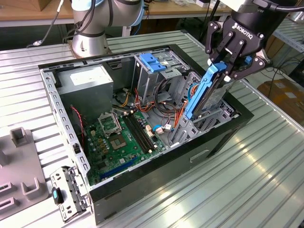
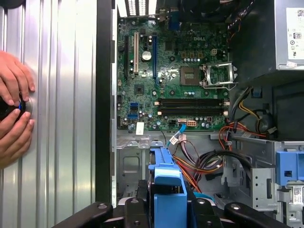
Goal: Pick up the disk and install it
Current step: 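Insert the disk into the insertion slot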
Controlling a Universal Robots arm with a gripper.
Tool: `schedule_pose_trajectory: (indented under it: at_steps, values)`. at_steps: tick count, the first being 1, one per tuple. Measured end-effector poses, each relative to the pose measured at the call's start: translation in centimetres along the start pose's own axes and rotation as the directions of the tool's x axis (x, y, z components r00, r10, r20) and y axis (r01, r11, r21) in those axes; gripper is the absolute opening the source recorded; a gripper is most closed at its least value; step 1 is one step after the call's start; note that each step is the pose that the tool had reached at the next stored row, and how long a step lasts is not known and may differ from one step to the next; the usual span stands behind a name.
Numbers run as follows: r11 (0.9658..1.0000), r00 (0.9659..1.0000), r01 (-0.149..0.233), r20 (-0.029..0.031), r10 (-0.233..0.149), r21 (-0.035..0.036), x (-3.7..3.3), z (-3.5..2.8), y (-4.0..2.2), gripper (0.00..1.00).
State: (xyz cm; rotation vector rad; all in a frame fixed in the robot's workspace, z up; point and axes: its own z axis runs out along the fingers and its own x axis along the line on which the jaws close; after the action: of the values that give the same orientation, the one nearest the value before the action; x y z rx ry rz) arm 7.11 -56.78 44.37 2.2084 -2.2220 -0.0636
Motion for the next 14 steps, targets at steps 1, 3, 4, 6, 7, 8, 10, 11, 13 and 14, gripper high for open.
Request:
schedule_pose_trajectory:
  at_steps: [1,3,4,6,7,8,10,11,13,14]
  values:
    - [1.0,1.0,0.0,0.0001,0.0,-0.0006,0.0,0.12,-0.05,0.37]
    - [1.0,1.0,0.0,0.0002,0.0,-0.0015,0.01,0.37,-0.07,0.37]
    - [1.0,1.0,0.0,0.0001,0.0,-0.002,0.01,0.46,-0.08,0.37]
    - [1.0,1.0,0.0,0.0002,0.0,-0.0028,0.03,0.59,-0.08,0.37]
    - [1.0,1.0,0.0,0.0002,0.0,-0.0032,0.04,0.71,-0.09,0.37]
    - [1.0,1.0,0.0,0.0002,0.0,-0.0038,0.05,0.88,-0.09,0.37]
    - [1.0,1.0,0.0,0.0002,0.0,-0.0045,0.07,1.07,-0.1,0.37]
    - [1.0,1.0,0.0,0.0003,0.0,-0.0048,0.08,1.16,-0.11,0.37]
    - [1.0,1.0,0.0,0.0001,0.0,-0.0052,0.09,1.31,-0.11,0.37]
    - [1.0,1.0,0.0,0.0002,0.0,-0.0053,0.1,1.38,-0.11,0.37]
